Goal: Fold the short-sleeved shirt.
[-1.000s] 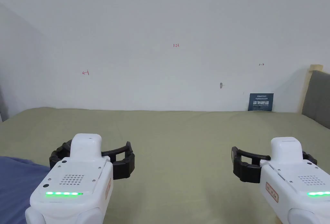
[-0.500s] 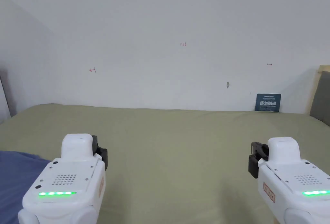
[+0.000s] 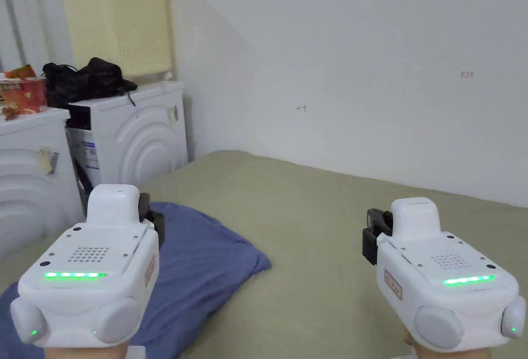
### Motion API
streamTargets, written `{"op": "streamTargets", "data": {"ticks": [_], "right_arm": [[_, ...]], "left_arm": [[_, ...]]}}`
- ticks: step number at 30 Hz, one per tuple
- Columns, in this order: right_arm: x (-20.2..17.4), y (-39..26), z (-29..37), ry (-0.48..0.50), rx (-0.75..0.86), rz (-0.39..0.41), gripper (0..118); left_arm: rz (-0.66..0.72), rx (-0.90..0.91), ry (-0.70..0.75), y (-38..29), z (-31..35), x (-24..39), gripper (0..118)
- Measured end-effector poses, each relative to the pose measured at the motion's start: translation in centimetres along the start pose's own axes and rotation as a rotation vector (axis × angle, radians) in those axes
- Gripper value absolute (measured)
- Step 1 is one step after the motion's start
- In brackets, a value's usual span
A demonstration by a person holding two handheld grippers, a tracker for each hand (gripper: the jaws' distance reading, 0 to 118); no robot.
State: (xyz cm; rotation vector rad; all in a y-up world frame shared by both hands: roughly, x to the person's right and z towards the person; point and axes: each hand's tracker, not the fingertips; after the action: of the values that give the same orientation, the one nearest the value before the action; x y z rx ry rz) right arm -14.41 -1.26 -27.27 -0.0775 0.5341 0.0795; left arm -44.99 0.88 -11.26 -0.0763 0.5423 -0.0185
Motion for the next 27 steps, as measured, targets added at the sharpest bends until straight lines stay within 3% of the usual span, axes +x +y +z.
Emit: {"op": "streamTargets", "data": {"ticks": [4,6,13,15,19,21,24,27], "right_arm": [[-3.9,-1.1,-2.4,0.103,-0.038,0.034,0],[-4.9,-1.6,-3.2,0.110,-0.044,0.026,0],[-5.1,-3.7,-6.8,0.118,-0.074,0.057,0],[-4.4,-4.3,-8.3,0.109,-0.094,0.046,0],[-3.0,-5.8,-11.9,0.055,-0.138,0.039,0],[-2.6,-6.6,-13.7,0.016,-0.146,0.035,0],[-2.3,-7.9,-15.6,-0.010,-0.136,-0.023,0],[-2.0,-9.2,-16.7,-0.004,-0.141,-0.056,0]], "left_arm": [[0.013,-0.043,0.103,-1.4,-0.3,-4.2,0],[0.022,-0.078,0.118,-2.1,-1.2,-5.3,0],[0.030,-0.243,0.014,-0.8,-12.0,-6.1,0],[-0.045,-0.339,-0.085,0.2,-17.6,-5.2,0],[-0.395,-0.658,-0.198,0.4,-29.7,-1.0,0],[-0.340,-0.809,-0.249,-0.7,-34.7,0.4,0],[-0.118,-1.054,-0.374,-3.8,-41.2,1.5,0],[-0.168,-1.170,-0.431,-7.9,-44.3,3.2,0]]}}
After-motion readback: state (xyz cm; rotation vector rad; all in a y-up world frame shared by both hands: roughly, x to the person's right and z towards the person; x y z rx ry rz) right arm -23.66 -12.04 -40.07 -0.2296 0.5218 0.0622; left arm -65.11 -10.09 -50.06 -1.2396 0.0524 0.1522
